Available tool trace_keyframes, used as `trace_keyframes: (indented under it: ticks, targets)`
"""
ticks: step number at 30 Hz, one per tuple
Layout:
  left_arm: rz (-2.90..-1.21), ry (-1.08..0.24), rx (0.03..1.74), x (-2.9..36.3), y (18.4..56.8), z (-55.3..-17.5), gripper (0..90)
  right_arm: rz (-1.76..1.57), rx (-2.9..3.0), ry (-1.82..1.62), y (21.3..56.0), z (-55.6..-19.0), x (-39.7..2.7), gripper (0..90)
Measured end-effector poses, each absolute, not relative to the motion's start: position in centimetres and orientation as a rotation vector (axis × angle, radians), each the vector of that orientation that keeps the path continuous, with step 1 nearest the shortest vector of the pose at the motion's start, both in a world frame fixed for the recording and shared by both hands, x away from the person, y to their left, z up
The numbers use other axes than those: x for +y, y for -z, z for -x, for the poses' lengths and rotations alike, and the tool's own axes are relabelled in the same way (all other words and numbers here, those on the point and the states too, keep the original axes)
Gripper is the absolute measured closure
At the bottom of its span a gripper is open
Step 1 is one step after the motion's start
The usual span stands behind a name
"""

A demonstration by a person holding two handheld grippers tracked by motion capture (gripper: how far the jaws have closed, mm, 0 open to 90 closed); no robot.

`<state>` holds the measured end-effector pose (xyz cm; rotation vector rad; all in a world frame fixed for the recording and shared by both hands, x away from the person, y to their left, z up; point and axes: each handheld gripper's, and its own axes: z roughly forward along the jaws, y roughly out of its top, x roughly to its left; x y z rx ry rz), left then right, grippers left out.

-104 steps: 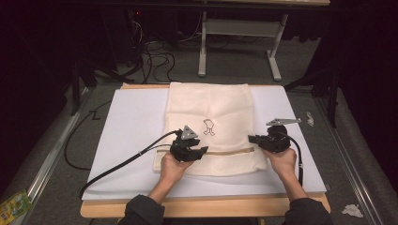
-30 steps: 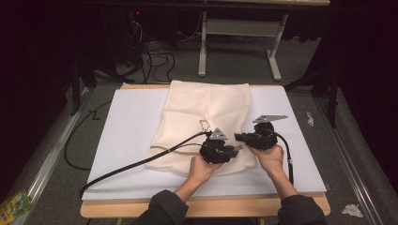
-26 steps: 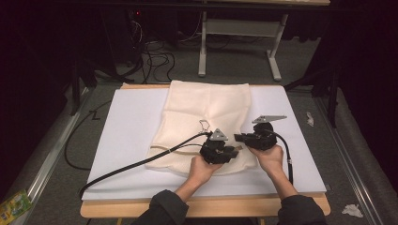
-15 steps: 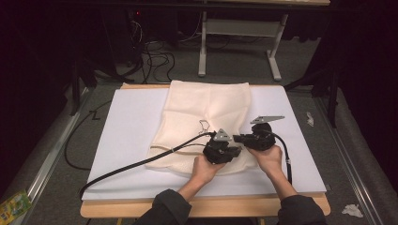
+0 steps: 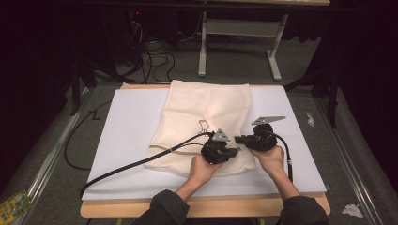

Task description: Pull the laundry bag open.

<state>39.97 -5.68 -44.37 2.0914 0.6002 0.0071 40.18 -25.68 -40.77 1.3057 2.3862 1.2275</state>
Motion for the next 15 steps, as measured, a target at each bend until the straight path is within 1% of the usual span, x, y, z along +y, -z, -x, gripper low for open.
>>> trace_keyframes:
  ticks: [15]
  targets:
    - [-2.103, 0.011, 0.619, -4.63, 43.90, -40.21, 87.3, -1.283, 2.412, -1.190, 40.79, -40.36, -25.64, 88.4]
